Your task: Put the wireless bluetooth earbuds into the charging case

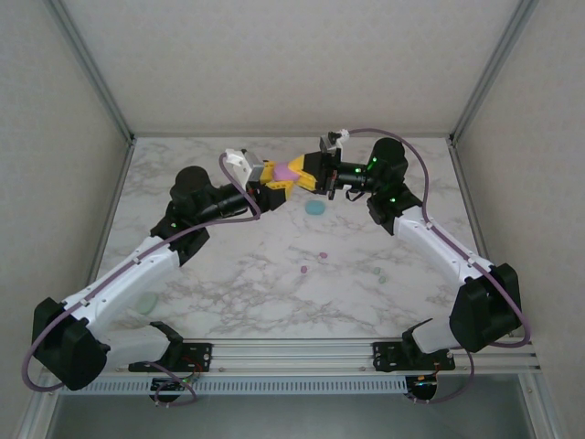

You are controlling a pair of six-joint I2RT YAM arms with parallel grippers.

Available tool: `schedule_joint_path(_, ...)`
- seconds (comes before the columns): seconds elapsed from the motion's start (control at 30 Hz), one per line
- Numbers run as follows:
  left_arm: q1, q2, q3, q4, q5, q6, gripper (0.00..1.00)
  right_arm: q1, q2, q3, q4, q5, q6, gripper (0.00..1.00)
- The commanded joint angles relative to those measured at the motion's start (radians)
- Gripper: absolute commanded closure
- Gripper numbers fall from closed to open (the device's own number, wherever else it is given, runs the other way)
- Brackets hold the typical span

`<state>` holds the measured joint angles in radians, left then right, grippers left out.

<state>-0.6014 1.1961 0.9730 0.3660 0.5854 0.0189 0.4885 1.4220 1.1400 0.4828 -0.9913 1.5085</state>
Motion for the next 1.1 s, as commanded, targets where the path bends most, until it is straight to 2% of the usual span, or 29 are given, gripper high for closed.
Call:
schedule_joint_path(0.0,-0.017,0.008,0.036,0.022,0.019,-0.003,0.57,0.006,-0.013,-0.008,0.050,0.007,0.014,0.98)
schedule_joint_path(0.13,-0.018,0.011,0.039,0.004,0.025,0.012,0.56,0.006,-0.014,-0.002,0.062,0.005,0.027,0.98)
schedule_joint_path(0.23,-0.020,0.011,0.039,0.006,0.023,0.013,0.51,0.006,-0.012,-0.003,0.069,0.006,0.034,0.98)
schedule_joint_path(0.47,-0.021,0.014,0.044,0.005,0.022,0.019,0.50,0.005,-0.005,-0.011,0.105,0.004,0.058,0.98)
schedule_joint_path(0.7,-0.021,0.008,0.043,0.008,0.012,0.021,0.54,0.006,-0.002,-0.015,0.091,0.007,0.054,0.98)
schedule_joint_path(1.07,-0.021,0.003,0.035,0.028,0.002,0.009,0.48,0.006,-0.007,-0.017,0.040,0.008,0.015,0.98)
